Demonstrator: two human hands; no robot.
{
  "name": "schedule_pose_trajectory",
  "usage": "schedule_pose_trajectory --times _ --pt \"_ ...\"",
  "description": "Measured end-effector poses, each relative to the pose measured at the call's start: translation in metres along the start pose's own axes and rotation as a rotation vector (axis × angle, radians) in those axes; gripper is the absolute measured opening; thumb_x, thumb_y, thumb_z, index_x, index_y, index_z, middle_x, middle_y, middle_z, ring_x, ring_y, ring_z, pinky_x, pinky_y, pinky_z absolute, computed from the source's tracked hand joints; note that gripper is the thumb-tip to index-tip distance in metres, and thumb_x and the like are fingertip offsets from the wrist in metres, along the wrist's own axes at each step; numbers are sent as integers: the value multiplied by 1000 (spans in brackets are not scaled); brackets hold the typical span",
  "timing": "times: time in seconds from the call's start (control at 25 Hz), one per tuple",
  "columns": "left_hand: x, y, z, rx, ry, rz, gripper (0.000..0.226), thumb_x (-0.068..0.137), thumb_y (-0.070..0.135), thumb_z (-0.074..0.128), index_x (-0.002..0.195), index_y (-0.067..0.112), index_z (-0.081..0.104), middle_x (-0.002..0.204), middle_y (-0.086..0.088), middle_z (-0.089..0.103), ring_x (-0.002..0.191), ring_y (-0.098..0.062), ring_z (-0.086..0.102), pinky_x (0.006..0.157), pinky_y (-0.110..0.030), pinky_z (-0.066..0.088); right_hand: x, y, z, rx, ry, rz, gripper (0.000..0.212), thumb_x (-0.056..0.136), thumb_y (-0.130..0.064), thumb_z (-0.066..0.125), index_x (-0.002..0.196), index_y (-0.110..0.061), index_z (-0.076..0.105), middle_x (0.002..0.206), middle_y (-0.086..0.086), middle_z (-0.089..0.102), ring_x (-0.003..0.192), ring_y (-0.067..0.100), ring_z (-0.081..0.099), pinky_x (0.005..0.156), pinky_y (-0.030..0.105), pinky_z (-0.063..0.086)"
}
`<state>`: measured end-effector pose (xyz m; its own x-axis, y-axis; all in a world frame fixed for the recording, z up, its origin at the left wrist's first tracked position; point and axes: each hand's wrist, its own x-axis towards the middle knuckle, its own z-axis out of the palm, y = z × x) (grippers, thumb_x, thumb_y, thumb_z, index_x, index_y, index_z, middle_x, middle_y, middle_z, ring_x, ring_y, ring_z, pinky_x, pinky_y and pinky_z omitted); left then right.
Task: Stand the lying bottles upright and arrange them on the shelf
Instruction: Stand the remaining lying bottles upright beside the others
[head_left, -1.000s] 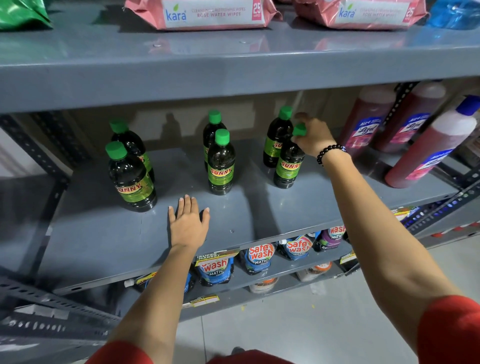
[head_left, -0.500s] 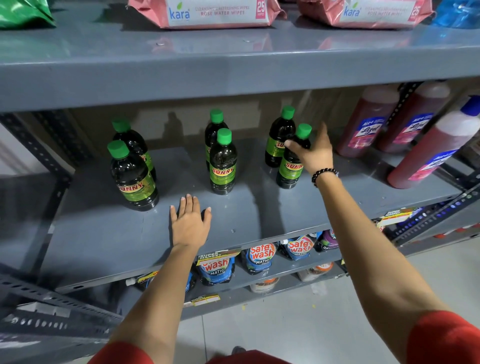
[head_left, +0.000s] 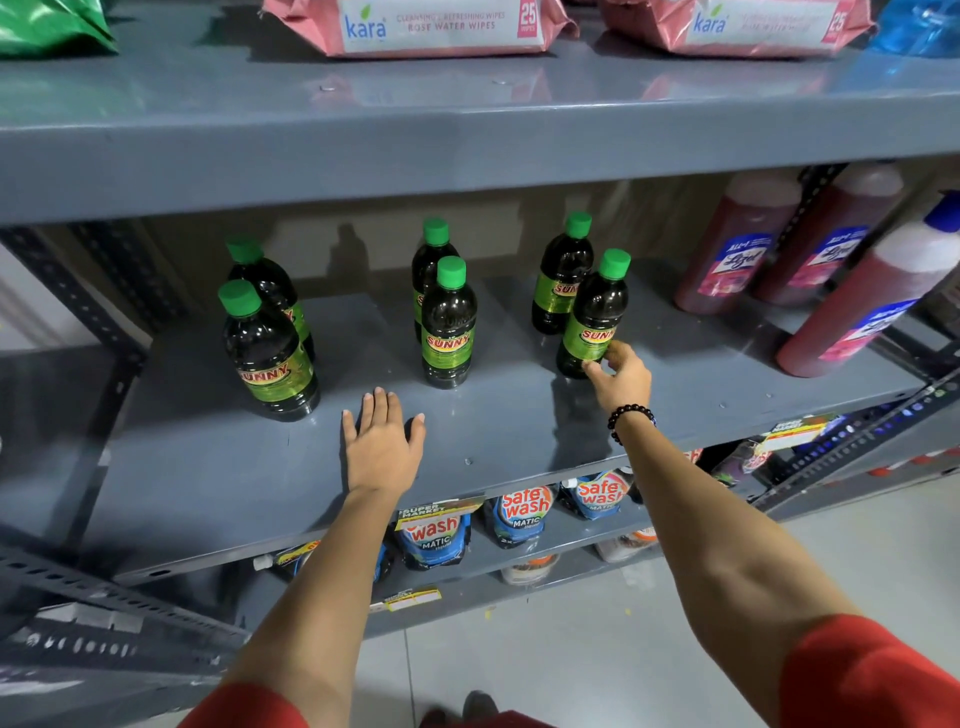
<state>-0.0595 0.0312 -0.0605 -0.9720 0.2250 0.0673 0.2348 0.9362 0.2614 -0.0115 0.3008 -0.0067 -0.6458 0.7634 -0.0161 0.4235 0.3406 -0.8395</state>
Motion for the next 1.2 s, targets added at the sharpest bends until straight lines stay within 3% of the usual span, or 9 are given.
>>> schedule_pose_trajectory --times 0.12,0.32,0.56,0.68,0.84,1.0,1.2 --pt "-1 0 0 -8 5 4 56 96 37 34 141 4 30 152 -15 30 143 -26 22 118 -47 10 3 -7 -2 65 -47 0 67 78 -14 75 133 0 39 133 17 55 124 31 52 95 33 42" --pt "-2 -1 1 -15 3 4 55 96 36 35 141 4 31 152 -15 31 143 -26 23 118 -48 10 10 -18 7 185 -49 75 56 73 -10 78 120 -1 49 123 17 62 114 31 59 90 33 45" --pt "-2 0 0 -11 -3 5 55 96 36 34 140 3 31 152 -16 31 143 -27 23 118 -48 10 -6 -3 -15 118 -77 -1 52 73 -9 78 118 -2 53 120 16 64 98 20 58 85 26 43" --pt "-2 0 0 -10 -5 10 55 96 35 35 140 2 31 152 -17 30 143 -28 23 117 -50 11 -20 5 -33 81 -77 -17 52 73 -9 78 119 -2 54 120 17 65 102 25 61 84 25 43" --pt "-2 -1 0 -1 -18 22 56 97 36 32 141 2 30 152 -17 29 143 -28 21 117 -50 11 -39 14 -51 73 -89 -17 50 74 -8 77 119 -1 55 120 17 65 93 15 55 82 23 41" --pt "-2 -2 1 4 -25 28 57 97 37 31 141 2 28 153 -17 28 143 -29 20 117 -50 11 -47 21 -59 88 -93 -3 52 74 -7 78 120 -2 54 120 18 65 93 16 56 82 24 42" --pt "-2 -3 1 11 -28 35 57 96 37 31 141 1 28 152 -17 29 143 -29 21 117 -50 11 -52 23 -60 91 -106 10 58 74 -9 78 124 -5 50 122 15 63 99 19 56 90 30 46"
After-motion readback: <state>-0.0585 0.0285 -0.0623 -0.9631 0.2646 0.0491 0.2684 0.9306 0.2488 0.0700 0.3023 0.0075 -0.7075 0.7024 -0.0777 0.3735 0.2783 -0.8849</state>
